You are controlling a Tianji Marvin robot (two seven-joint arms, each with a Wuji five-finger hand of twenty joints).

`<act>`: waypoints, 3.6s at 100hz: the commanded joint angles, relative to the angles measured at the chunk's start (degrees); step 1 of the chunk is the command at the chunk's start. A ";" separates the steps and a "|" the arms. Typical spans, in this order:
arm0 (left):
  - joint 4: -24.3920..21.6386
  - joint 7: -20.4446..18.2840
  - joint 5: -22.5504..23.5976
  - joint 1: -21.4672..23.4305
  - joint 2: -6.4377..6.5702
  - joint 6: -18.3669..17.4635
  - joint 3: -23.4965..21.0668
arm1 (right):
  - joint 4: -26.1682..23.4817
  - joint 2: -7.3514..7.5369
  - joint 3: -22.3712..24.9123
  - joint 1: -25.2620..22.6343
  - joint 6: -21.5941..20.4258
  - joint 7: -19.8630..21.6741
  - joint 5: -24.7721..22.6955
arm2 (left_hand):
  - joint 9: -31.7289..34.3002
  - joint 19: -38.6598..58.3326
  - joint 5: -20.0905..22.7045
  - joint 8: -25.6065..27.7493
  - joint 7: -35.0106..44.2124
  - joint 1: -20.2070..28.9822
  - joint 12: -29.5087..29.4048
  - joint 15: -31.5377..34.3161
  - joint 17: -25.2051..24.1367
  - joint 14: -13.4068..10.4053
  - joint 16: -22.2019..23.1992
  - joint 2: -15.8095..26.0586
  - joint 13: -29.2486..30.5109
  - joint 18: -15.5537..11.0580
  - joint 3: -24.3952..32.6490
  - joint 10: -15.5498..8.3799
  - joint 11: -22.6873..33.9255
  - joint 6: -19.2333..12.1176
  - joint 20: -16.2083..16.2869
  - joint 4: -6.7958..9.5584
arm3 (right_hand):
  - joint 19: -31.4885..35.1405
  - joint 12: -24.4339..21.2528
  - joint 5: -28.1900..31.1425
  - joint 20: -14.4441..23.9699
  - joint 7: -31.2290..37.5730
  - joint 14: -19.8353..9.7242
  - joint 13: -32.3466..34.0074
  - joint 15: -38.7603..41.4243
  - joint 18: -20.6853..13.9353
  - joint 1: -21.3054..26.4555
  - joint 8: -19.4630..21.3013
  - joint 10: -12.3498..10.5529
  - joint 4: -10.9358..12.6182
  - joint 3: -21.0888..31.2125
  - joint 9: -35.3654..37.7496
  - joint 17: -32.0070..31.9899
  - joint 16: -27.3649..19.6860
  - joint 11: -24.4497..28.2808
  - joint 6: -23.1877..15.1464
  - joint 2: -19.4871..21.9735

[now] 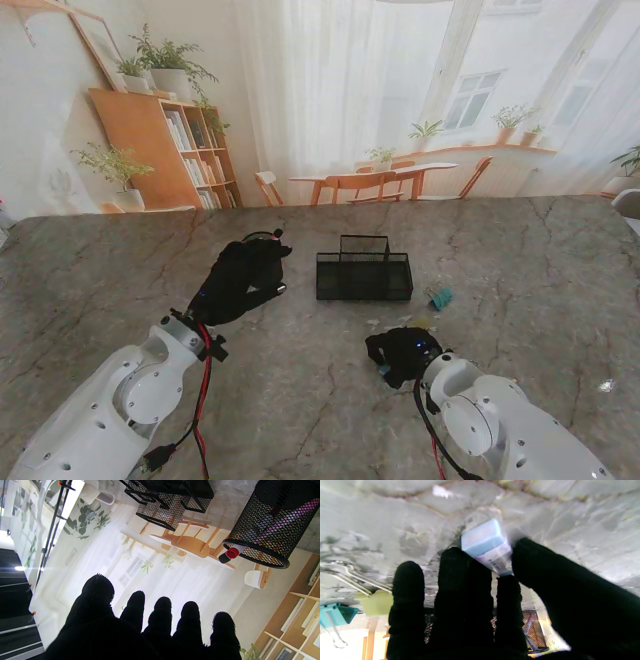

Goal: Organize desk stationery

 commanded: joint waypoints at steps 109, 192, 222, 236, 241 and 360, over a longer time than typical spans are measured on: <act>-0.46 0.68 0.47 0.61 -0.25 -0.25 -0.33 | -8.64 -2.89 8.75 -4.48 5.29 -4.48 9.11 | 0.31 0.89 0.54 0.89 0.22 1.98 0.69 0.43 -0.63 -0.80 0.43 3.53 0.78 -1.77 -1.43 0.34 -0.03 -0.07 -0.67 -6.80 | 0.93 4.92 -3.69 0.62 3.17 1.01 -2.21 3.34 4.34 9.81 0.85 -4.18 11.78 2.74 -2.98 -0.58 2.63 8.45 6.75 5.91; -0.22 -0.18 0.21 0.08 -0.15 -0.23 0.21 | 1.38 -4.12 6.83 15.51 18.26 -0.25 18.79 | 0.42 0.65 0.59 0.89 0.23 1.75 0.68 0.42 -0.62 -0.72 0.40 3.46 0.77 -1.79 -1.50 0.43 0.01 -0.03 -0.75 -6.82 | 0.96 5.14 -3.56 1.23 2.25 1.09 -2.64 3.69 4.08 9.96 1.85 -3.94 13.17 1.52 -3.07 -1.39 3.54 8.07 6.74 6.32; -0.03 -0.69 0.34 -0.34 -0.05 0.11 0.55 | 13.64 -6.12 -1.14 25.84 22.13 -3.81 24.52 | 0.35 0.63 0.56 0.88 0.22 1.72 0.67 0.42 -0.65 -0.75 0.40 3.51 0.78 -1.80 -1.52 0.36 -0.02 -0.03 -0.71 -6.82 | 0.83 5.04 -4.00 1.34 2.30 0.96 -3.02 3.68 3.96 10.02 1.93 -4.13 13.27 0.89 -3.47 -1.70 3.53 7.94 6.52 6.92; 0.11 -0.97 0.40 -0.56 0.01 0.29 0.66 | 19.23 -7.47 -4.83 29.86 23.71 -5.77 27.53 | 0.39 0.62 0.55 0.88 0.22 1.74 0.67 0.43 -0.65 -0.78 0.40 3.54 0.83 -1.83 -1.51 0.32 -0.01 -0.10 -0.69 -6.82 | 0.73 4.86 -4.12 1.33 2.46 0.98 -3.08 3.68 3.89 10.17 1.84 -4.05 13.25 0.55 -3.56 -1.84 3.54 7.93 6.57 7.15; 0.14 -1.04 0.40 -0.63 0.02 0.35 0.70 | 20.95 -7.86 -5.89 30.97 24.00 -6.28 28.26 | 0.35 0.61 0.57 0.88 0.23 1.77 0.66 0.41 -0.64 -0.76 0.39 3.51 0.81 -1.82 -1.49 0.38 -0.03 -0.05 -0.69 -6.82 | 0.72 4.80 -4.24 1.33 2.47 1.00 -3.15 3.66 3.88 10.10 1.78 -4.10 13.19 0.38 -3.65 -1.89 3.53 7.91 6.45 7.31; 0.50 -0.80 0.21 -0.75 -0.05 0.15 0.83 | 25.21 -8.07 -10.45 33.73 26.89 -3.83 29.44 | 0.54 0.66 0.67 0.89 0.26 1.96 0.70 0.47 -0.64 -0.75 0.44 4.05 1.08 -1.74 -1.55 0.31 0.01 -0.11 -0.58 -6.91 | 2.09 -5.18 -5.39 3.05 -10.90 0.62 -4.28 1.79 5.36 7.91 -1.41 1.32 4.62 -12.79 -5.15 -4.08 7.99 -2.67 3.63 9.65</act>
